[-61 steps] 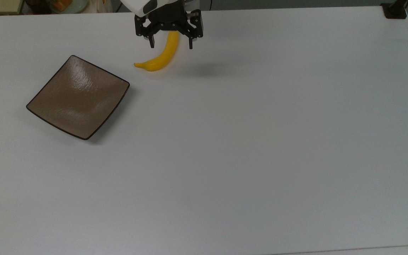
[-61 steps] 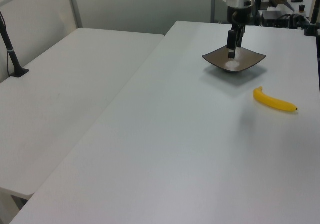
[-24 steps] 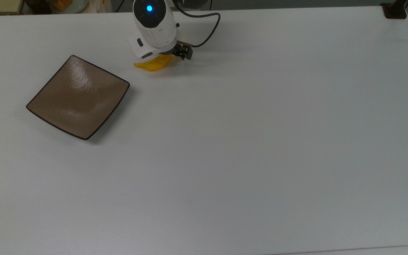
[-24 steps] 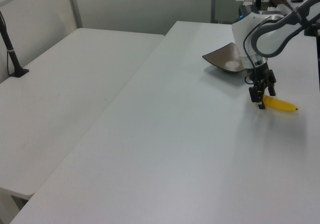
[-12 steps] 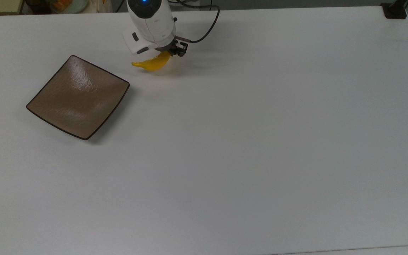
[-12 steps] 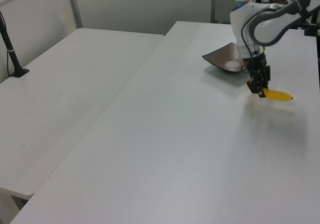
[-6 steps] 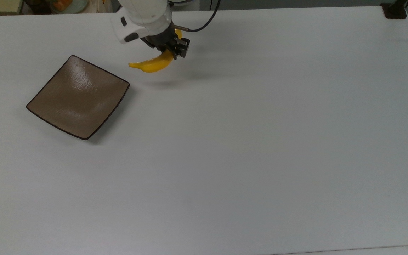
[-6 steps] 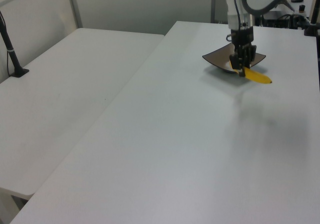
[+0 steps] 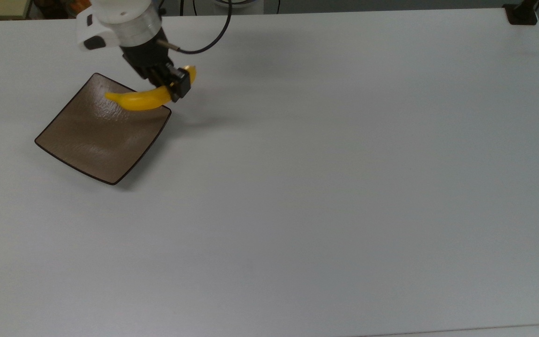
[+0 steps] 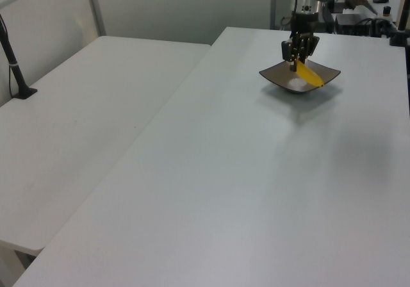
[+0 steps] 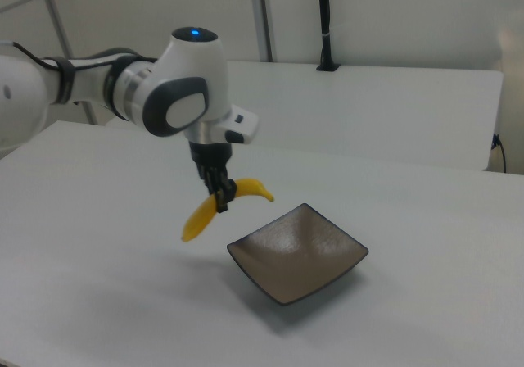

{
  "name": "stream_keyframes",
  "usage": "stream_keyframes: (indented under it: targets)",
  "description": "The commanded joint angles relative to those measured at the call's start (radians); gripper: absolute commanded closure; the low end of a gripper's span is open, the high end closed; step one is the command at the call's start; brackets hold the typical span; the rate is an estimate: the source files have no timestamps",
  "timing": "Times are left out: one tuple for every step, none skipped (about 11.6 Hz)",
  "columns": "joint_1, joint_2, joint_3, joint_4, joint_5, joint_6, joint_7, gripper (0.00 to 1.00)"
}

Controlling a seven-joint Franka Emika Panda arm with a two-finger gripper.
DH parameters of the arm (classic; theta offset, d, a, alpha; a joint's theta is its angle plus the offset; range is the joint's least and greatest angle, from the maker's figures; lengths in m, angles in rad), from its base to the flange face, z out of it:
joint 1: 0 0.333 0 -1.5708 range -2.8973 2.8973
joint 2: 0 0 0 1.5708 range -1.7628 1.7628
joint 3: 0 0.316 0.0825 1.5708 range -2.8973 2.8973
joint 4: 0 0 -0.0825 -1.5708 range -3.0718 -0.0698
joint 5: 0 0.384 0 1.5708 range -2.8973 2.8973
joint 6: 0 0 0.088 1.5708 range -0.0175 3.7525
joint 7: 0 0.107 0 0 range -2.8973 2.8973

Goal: Bananas placed on a ceramic plate
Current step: 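Lift the banana and carry it over the brown square plate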

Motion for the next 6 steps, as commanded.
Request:
stream_keyframes:
  targets:
    - [-0.012,0.077,-0.04,0.033,0.009,0.134,0.008,0.77]
    - [-0.036,0.097,-0.042,0.037,0.012,0.166,0.009,0.73]
    - [-0.056,0.111,-0.043,0.039,0.02,0.205,0.011,0.73]
    - [-0.065,0.119,-0.051,0.037,0.02,0.243,0.011,0.73]
    - [-0.07,0.131,-0.057,0.037,0.021,0.265,0.011,0.71]
    - [-0.076,0.136,-0.058,0.037,0.02,0.269,0.012,0.38]
